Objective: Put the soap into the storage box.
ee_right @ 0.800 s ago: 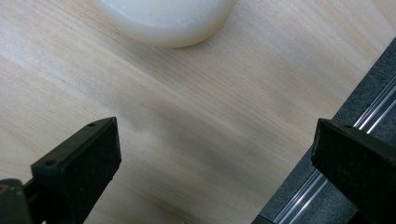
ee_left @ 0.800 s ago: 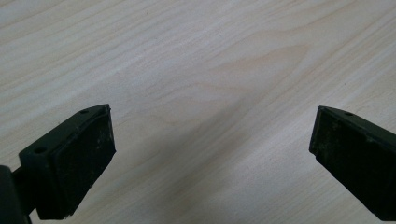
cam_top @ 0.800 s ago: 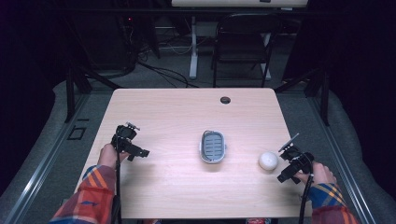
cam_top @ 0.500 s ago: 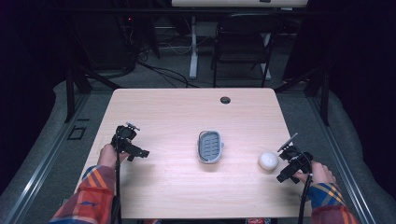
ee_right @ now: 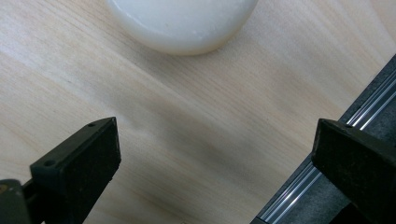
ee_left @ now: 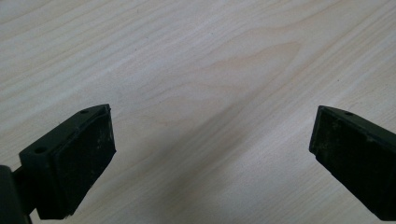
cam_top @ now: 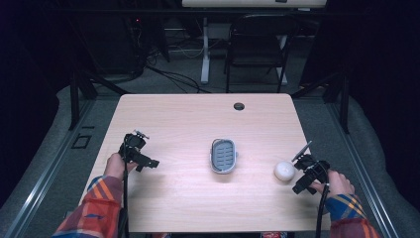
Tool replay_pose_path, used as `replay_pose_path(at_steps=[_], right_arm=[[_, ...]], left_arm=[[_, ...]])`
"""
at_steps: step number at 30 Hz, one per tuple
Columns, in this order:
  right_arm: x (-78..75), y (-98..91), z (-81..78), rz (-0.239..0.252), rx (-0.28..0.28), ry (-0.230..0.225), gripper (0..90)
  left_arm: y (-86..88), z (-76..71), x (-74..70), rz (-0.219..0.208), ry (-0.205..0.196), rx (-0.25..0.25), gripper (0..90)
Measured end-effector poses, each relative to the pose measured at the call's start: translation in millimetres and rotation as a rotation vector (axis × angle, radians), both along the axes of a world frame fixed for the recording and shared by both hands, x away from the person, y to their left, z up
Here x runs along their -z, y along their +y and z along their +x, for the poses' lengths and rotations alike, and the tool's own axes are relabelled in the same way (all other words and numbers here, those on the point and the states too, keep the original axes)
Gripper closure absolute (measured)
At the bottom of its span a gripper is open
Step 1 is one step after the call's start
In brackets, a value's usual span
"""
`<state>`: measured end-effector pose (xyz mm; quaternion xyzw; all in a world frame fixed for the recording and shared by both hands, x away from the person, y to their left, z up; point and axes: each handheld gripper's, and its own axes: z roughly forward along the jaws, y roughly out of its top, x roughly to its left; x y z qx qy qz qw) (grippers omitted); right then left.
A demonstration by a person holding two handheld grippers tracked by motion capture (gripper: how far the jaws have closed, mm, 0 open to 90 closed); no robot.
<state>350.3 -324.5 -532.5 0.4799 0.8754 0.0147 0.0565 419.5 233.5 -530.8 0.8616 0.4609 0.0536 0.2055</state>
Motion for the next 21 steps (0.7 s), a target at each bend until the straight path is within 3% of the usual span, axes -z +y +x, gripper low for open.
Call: replay_pose_path(at_steps=[3, 5, 7, 8, 12, 14, 16, 17, 19, 21], right_arm=[[-3.2, 1.4, 2.4, -0.014, -0.019, 0.012, 0.7], [-4.6, 2.5, 4.9, 0.006, 0.004, 0.026, 0.0], [-5.7, 3.6, 7.3, 0.011, -0.006, 0.045, 0.0], [-3.1, 4.8, 6.4, 0.039, 0.017, 0.012, 0.0], [-9.9, 7.1, 12.0, 0.037, -0.004, 0.019, 0.0], [-9.2, 8.4, 11.9, 0.053, 0.007, -0.004, 0.0], [-13.7, 11.2, 16.8, 0.038, -0.016, 0.014, 0.0], [-10.2, 13.1, 15.9, 0.083, 0.009, -0.023, 0.0], [-13.4, 16.1, 19.7, 0.068, -0.015, 0.0, 0.0], [-14.3, 19.8, 22.3, 0.078, -0.022, -0.007, 0.0]], left_arm=[[0.1, 0.1, 0.0, 0.0, -0.001, 0.0, 0.1], [0.3, 0.2, 0.2, -0.001, -0.003, -0.003, 0.1], [0.6, 0.6, 0.0, 0.003, 0.0, 0.003, 0.1], [0.5, 0.7, 0.1, 0.002, -0.001, 0.002, 0.1], [0.7, 0.9, 0.1, 0.003, 0.001, 0.004, 0.1], [0.7, 0.9, 0.1, 0.003, 0.0, 0.004, 0.1], [0.2, 0.7, 0.2, 0.002, -0.001, 0.002, 0.1], [0.2, 0.7, 0.1, 0.002, -0.001, 0.003, 0.1], [0.2, 0.9, 0.2, 0.003, -0.001, 0.004, 0.1], [0.1, 1.1, 0.3, 0.002, 0.0, 0.003, 0.1]])
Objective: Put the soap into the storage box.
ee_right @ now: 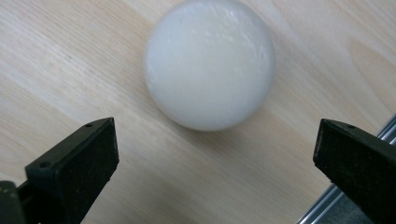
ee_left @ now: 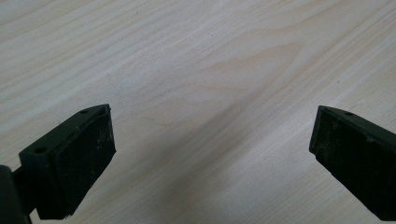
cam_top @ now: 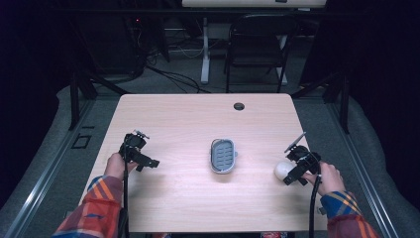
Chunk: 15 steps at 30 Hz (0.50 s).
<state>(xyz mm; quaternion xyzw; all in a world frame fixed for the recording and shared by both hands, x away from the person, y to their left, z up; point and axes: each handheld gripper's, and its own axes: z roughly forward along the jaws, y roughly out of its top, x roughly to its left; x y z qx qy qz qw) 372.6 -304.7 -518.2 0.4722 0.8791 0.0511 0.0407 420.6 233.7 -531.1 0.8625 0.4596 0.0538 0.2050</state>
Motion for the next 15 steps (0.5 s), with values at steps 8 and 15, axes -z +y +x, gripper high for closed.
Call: replay_pose_path(at_steps=[8, 15], right_arm=[[2.1, 12.8, 14.2, 0.045, 0.005, -0.003, 0.0], [5.1, 19.5, 29.8, 0.015, -0.017, 0.043, 0.0]], left_arm=[[-0.4, -0.1, -0.4, 0.0, -0.001, 0.002, 0.1], [0.0, 0.3, -0.4, 0.0, -0.001, -0.001, 0.1]])
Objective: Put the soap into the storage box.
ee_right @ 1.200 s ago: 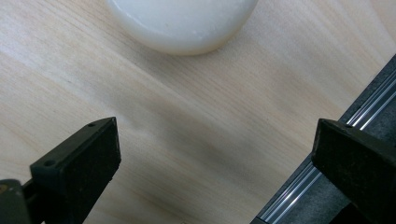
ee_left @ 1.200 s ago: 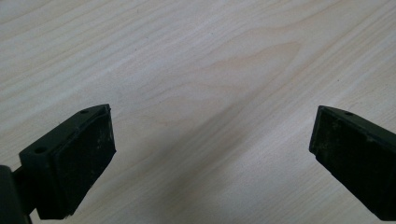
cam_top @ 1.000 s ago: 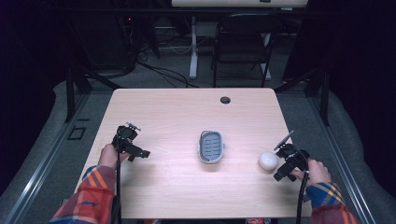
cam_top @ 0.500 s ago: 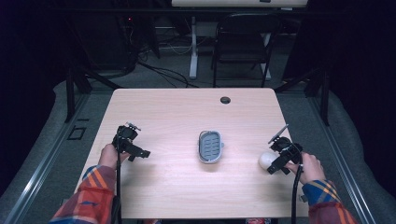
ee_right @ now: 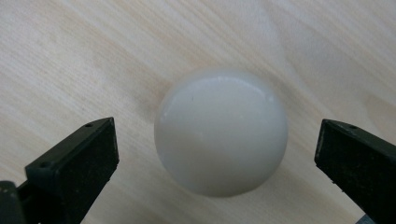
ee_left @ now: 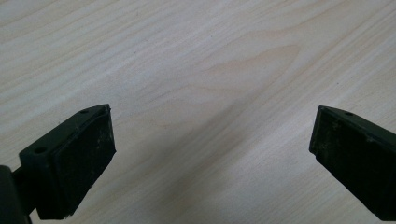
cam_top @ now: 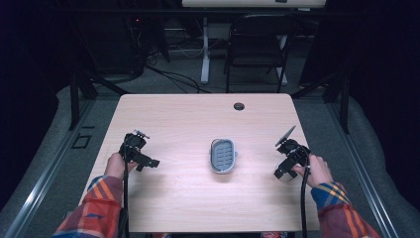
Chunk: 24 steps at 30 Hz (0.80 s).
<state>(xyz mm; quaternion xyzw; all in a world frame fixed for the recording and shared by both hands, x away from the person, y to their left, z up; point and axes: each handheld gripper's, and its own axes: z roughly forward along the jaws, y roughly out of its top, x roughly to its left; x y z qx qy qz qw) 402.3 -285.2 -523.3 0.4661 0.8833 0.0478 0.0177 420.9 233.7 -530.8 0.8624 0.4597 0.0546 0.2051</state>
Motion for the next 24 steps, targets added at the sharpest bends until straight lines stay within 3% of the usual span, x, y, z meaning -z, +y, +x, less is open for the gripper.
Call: replay_pose_path(at_steps=[1, 2, 3, 9, 12, 16, 17, 19, 20, 21, 23, 24], right_arm=[[-3.0, 1.0, 3.5, -0.036, -0.033, 0.018, 0.0], [-3.0, 1.0, 3.5, -0.036, -0.033, 0.018, 0.0], [3.1, 4.7, 2.3, 0.009, 0.007, -0.019, 0.0], [3.8, 4.1, 6.0, -0.028, -0.026, 0.027, 0.0], [7.3, 4.9, 4.1, 0.002, 0.0, 0.005, 0.0], [6.5, 4.5, 5.9, -0.032, -0.022, 0.03, 0.0], [14.4, 5.9, 2.0, 0.02, 0.04, -0.023, 0.0], [8.6, 5.2, 6.8, -0.058, -0.037, 0.039, 0.0], [11.6, 6.8, 4.5, -0.029, -0.007, 0.013, 1.0], [11.6, 6.8, 4.5, -0.029, -0.007, 0.013, 1.0], [9.3, 9.0, 6.6, -0.064, -0.041, 0.046, 8.9], [15.0, 10.0, 2.8, -0.001, 0.013, -0.001, 11.0]], left_arm=[[0.1, -0.1, -0.1, -0.001, -0.001, -0.001, 0.1], [0.1, -0.1, -0.1, -0.001, -0.001, -0.001, 0.1], [0.4, -0.1, -0.4, -0.002, 0.0, 0.0, 0.1], [0.2, -0.5, -0.7, -0.003, -0.004, 0.001, 0.1], [0.1, 0.0, -0.2, -0.003, 0.002, 0.0, 0.1], [-0.1, 0.0, -0.3, -0.006, -0.003, -0.003, 0.1], [0.1, 0.2, 0.0, -0.006, -0.002, -0.004, 0.1], [0.1, 0.2, -0.1, -0.006, -0.002, -0.004, 0.1], [0.2, 0.1, -0.3, -0.006, -0.003, -0.003, 0.1], [0.2, 0.1, -0.3, -0.006, -0.003, -0.003, 0.1], [0.6, 0.0, -0.5, -0.012, -0.002, -0.001, 0.0], [0.7, -0.1, -0.7, -0.016, -0.005, 0.0, 0.0]])
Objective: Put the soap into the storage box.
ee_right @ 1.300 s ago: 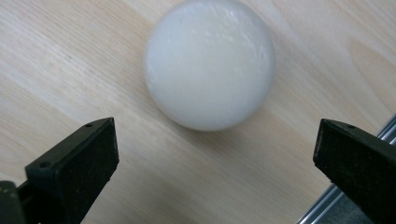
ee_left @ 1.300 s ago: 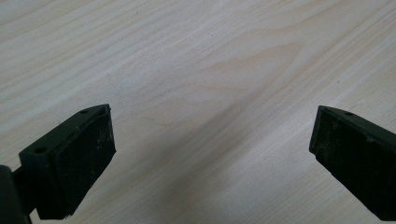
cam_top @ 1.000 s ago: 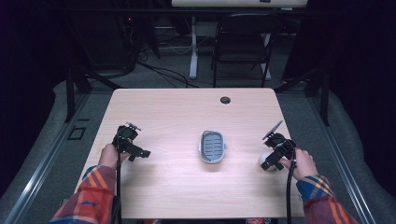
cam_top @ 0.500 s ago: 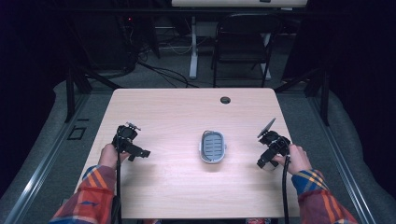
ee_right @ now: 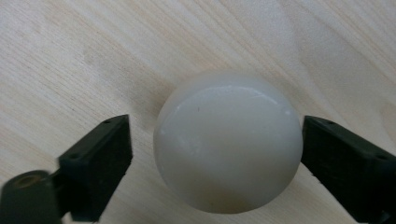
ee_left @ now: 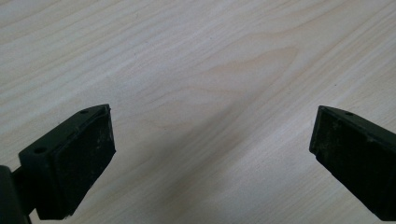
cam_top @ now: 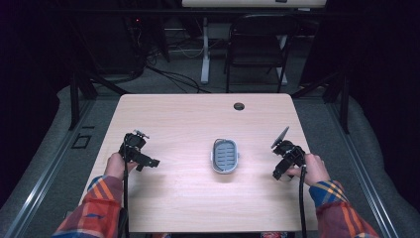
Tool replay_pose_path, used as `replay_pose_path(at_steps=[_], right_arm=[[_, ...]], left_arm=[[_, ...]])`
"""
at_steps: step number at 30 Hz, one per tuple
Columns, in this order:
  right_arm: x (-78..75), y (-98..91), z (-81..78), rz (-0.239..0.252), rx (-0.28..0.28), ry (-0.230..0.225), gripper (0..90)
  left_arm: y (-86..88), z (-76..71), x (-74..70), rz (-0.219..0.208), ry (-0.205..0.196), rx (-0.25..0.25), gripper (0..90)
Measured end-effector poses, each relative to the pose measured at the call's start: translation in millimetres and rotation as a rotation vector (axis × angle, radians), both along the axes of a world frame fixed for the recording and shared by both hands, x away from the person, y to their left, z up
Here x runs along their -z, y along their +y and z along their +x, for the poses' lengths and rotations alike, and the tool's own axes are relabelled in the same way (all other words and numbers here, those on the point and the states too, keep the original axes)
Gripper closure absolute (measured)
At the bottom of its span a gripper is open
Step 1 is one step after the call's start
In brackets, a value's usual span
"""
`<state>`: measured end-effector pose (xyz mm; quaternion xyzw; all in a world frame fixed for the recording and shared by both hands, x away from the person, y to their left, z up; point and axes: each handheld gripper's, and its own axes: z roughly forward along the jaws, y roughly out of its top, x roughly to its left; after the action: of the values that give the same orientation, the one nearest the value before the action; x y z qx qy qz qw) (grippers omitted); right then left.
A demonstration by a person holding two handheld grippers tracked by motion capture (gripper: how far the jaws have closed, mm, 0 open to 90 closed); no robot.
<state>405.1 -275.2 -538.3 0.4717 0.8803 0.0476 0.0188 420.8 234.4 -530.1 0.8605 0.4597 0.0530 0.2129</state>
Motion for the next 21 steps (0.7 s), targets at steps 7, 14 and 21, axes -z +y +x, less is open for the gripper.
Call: replay_pose_path(at_steps=[7, 14, 21], right_arm=[[-3.3, -1.1, 5.1, -0.077, -0.043, 0.045, 15.9], [0.0, -1.3, 5.5, -0.079, -0.029, 0.046, 23.8], [-0.3, -0.5, 5.9, -0.09, -0.037, 0.048, 24.2]], left_arm=[[-0.4, 0.1, 0.0, 0.002, 0.004, 0.001, 0.0], [-0.1, -0.2, -0.3, 0.002, 0.0, 0.001, 0.0], [-0.2, -0.2, -0.4, 0.003, 0.002, 0.002, 0.0]])
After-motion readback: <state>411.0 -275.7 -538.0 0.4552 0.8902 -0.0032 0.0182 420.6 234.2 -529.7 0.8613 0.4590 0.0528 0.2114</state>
